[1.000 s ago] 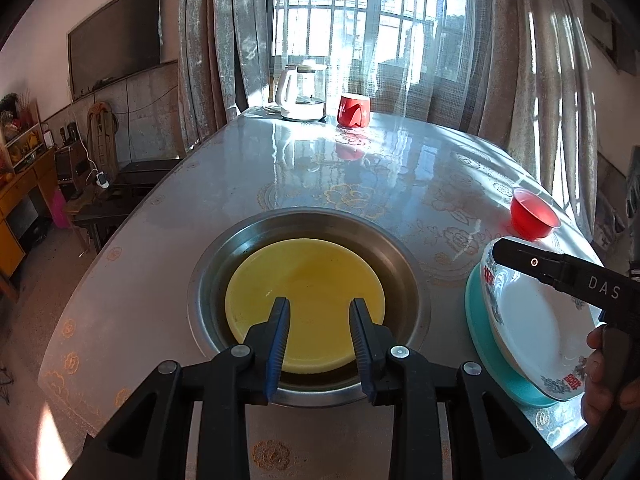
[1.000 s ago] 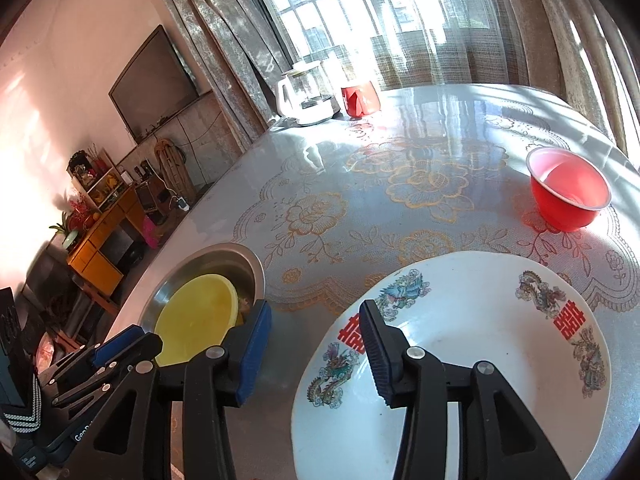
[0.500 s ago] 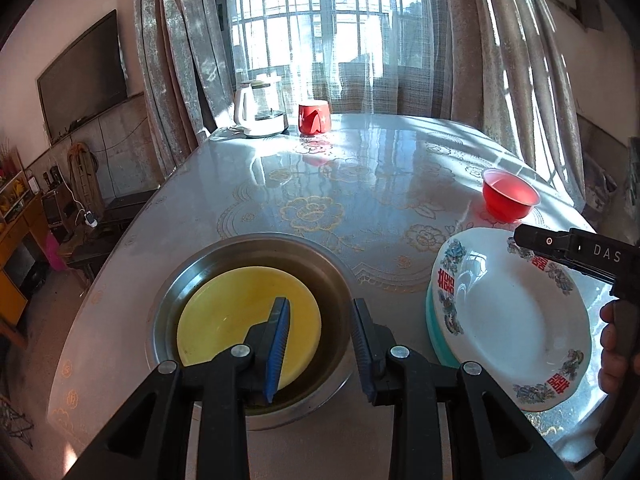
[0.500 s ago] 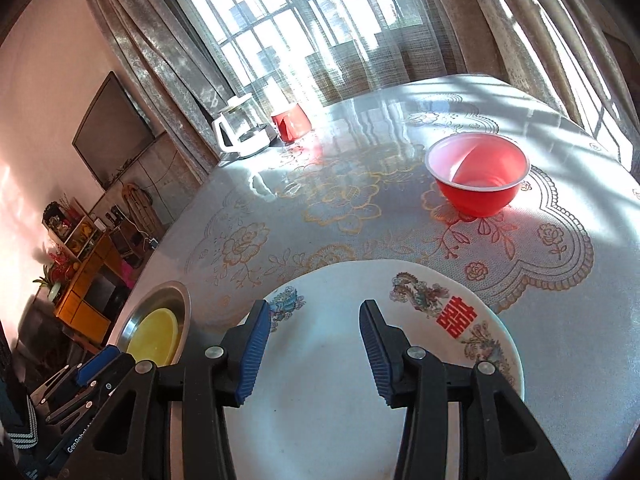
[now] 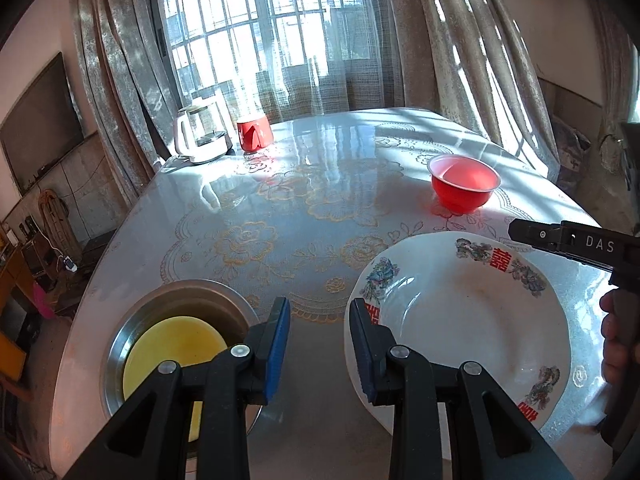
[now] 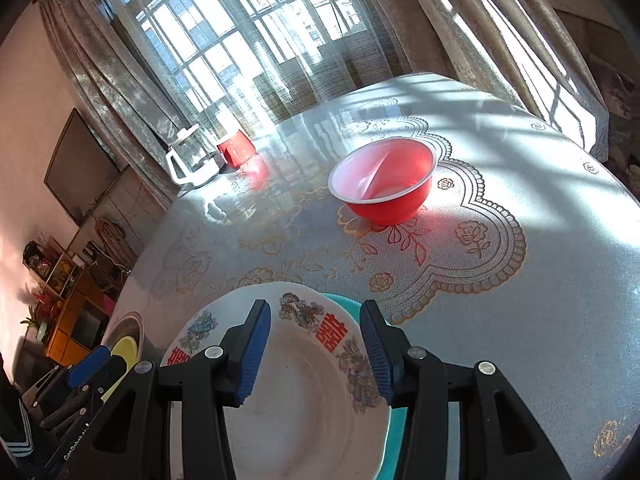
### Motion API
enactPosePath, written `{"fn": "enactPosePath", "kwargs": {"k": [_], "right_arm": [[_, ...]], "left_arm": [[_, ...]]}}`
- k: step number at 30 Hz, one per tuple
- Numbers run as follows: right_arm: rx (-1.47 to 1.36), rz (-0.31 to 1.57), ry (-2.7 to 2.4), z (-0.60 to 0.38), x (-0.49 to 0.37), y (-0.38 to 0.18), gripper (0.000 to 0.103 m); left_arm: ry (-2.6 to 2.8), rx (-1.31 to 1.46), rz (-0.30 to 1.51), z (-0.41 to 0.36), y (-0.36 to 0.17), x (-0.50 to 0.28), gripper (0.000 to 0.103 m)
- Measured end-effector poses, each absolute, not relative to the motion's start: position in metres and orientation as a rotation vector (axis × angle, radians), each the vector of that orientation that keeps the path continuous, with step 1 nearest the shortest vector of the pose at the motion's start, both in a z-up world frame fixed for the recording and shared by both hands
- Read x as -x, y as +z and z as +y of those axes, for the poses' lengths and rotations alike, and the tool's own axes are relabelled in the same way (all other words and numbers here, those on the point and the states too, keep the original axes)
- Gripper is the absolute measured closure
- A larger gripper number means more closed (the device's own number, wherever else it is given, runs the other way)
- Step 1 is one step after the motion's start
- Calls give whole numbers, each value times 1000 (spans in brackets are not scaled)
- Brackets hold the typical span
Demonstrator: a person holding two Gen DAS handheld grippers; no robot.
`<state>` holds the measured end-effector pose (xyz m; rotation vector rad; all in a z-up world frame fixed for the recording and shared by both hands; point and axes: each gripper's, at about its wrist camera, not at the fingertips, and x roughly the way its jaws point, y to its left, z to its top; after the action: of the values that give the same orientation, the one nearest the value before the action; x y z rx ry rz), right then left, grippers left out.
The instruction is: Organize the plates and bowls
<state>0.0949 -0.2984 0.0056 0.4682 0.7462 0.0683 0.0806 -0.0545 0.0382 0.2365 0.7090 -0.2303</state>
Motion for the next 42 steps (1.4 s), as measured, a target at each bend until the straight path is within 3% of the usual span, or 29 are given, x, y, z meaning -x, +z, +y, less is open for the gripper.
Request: {"fn": "enactPosePath", "kwargs": {"k": [13, 42], "right_arm": [[-512, 749, -1, -345, -103, 3, 56], [-508, 809, -72, -385, -198, -1, 56]], "left_arm": [[-294, -271, 760, -93, 34, -109, 69], [-503, 104, 971, -177, 29, -239, 70]]}}
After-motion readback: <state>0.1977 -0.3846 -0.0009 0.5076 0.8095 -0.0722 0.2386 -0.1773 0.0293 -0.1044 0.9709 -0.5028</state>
